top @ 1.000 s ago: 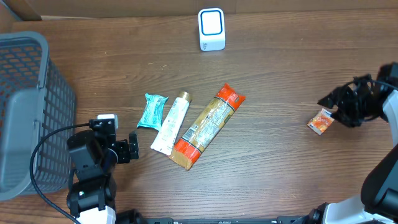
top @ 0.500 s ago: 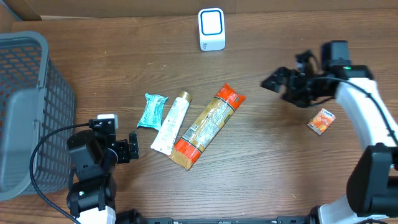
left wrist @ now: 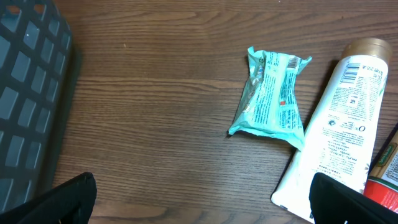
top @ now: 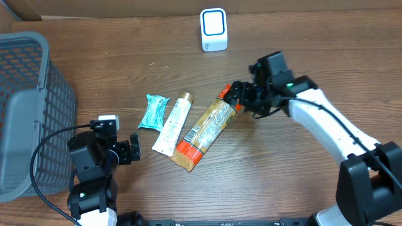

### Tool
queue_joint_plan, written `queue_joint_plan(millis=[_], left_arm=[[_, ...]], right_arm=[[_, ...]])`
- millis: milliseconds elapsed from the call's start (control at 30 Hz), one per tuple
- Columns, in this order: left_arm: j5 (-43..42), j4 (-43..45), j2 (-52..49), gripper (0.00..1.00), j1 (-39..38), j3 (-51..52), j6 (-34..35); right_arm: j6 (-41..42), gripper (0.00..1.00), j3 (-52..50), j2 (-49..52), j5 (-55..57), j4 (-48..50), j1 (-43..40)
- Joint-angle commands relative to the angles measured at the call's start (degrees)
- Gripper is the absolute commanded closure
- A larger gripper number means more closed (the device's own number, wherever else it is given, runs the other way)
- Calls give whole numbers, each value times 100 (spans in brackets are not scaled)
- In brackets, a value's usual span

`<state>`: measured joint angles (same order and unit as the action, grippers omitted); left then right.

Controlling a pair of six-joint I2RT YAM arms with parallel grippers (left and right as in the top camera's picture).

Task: Scan the item barcode
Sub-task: 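Move the right gripper to the spaghetti package and grasp it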

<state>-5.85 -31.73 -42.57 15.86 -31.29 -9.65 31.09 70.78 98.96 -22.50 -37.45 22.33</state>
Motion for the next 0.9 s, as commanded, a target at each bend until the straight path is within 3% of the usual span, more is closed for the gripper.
queue_joint_plan(millis=[0, 333, 700, 867], left_arm=[[-83, 20, -13, 0, 31, 17, -109], [-81, 22, -13, 1, 31, 17, -109], [-81, 22, -13, 0, 31, 17, -109], [-83, 20, -13, 0, 31, 17, -109]], right_arm=[[479, 17, -46, -46, 778, 103, 256], [2129, 18, -391, -35, 1150, 273, 647], [3049, 18, -1224, 31, 741, 973, 800], [3340, 23, -1591, 74, 743, 1663, 1034]])
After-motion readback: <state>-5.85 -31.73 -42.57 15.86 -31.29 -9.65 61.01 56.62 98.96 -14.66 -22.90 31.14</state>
